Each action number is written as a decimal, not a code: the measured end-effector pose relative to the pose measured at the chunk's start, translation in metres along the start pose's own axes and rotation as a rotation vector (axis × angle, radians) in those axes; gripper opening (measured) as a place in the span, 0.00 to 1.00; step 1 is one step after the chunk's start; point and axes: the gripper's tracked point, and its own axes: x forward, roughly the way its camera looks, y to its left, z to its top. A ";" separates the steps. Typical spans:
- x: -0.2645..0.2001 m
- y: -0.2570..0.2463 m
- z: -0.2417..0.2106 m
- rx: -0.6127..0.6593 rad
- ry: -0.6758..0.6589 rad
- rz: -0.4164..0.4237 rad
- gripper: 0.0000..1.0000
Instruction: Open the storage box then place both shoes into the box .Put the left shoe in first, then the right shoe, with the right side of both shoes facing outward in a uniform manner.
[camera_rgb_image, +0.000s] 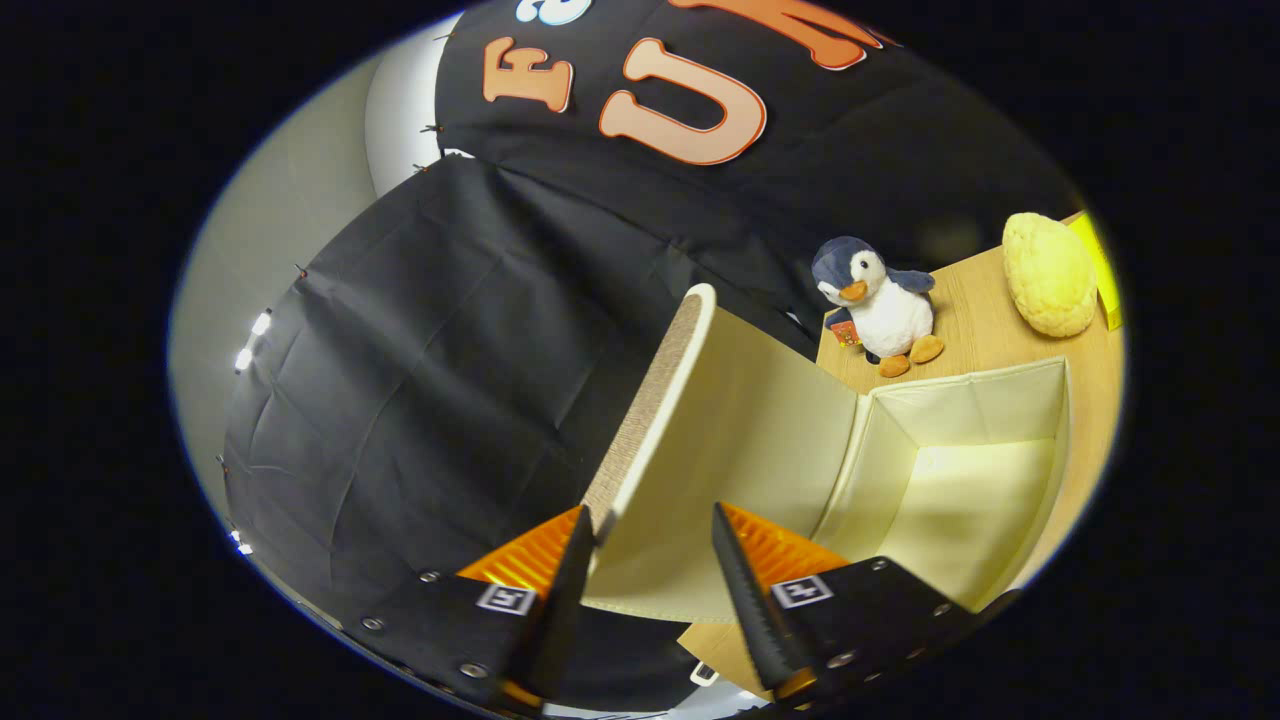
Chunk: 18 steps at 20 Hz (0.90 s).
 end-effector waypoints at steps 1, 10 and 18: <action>0.001 -0.003 -0.002 -0.006 0.006 -0.018 0.84; -0.018 -0.028 -0.005 -0.087 0.003 -0.134 0.98; -0.100 -0.098 0.010 -0.108 -0.101 -0.315 0.98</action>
